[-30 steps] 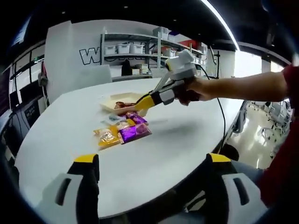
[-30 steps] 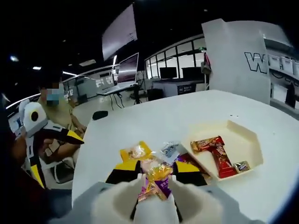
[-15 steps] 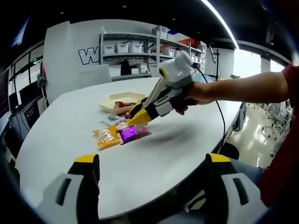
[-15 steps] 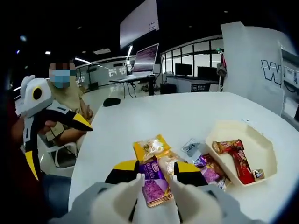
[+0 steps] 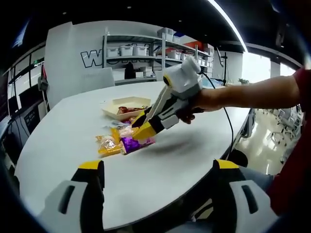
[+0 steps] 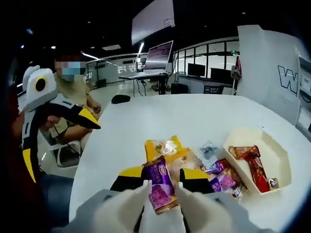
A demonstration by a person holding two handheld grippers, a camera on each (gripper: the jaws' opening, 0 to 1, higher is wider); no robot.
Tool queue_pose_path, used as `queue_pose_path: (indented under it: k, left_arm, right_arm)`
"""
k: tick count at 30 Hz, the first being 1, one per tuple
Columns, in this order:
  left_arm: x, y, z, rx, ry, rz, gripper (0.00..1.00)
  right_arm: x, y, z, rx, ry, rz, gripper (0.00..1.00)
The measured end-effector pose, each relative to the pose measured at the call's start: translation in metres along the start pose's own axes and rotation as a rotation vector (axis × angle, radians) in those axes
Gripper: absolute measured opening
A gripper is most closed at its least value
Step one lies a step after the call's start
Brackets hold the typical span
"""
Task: Place the target food into the container with the food tongs after gripping and lifting it, then release it inside without dropping or visibly crushing the food.
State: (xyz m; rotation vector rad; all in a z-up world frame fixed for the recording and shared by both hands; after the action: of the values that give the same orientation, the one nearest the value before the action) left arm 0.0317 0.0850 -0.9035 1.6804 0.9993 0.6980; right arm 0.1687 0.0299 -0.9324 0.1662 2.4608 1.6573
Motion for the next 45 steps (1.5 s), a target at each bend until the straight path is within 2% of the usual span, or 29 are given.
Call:
queue_pose_path:
  k: [8,12,21,35,43,45]
  left_arm:
    - [-0.001,0.003,-0.003,0.000,0.001,0.006,0.91]
    - [-0.001,0.008,-0.002,-0.021,0.004,-0.007,0.91]
    - [-0.006,0.006,-0.002,-0.024,-0.005,-0.011,0.90]
    - [0.000,0.008,0.000,-0.037,-0.010,-0.026,0.91]
    - [-0.002,0.010,0.003,-0.044,-0.019,-0.014,0.91]
    - [-0.002,0.010,0.004,-0.045,-0.021,-0.011,0.90]
  right_arm:
    - [0.004,-0.002,-0.005,0.008,-0.025,0.001,0.17]
    - [0.008,-0.004,-0.010,0.003,-0.026,-0.005,0.18]
    - [0.009,-0.007,-0.017,-0.003,-0.029,0.004,0.18]
    - [0.016,-0.005,-0.019,0.016,-0.035,-0.015,0.18]
    - [0.012,-0.002,-0.024,0.018,-0.055,0.044,0.17]
    - [0.011,0.000,-0.026,0.008,-0.061,0.032,0.17]
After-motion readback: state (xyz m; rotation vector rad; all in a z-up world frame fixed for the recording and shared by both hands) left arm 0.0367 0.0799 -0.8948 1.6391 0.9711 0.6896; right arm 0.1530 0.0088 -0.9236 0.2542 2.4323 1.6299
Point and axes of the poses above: the point that each gripper's makers call its tool centre point, and the gripper's own axes: z roughly forward along the fingers, x roughly to its left, y roughly out of its top, the point moved 4 cm from there along -z, roughly backward along the fingers, and after that the axes turned 7 degrees about -x, right-handed, at the moved point
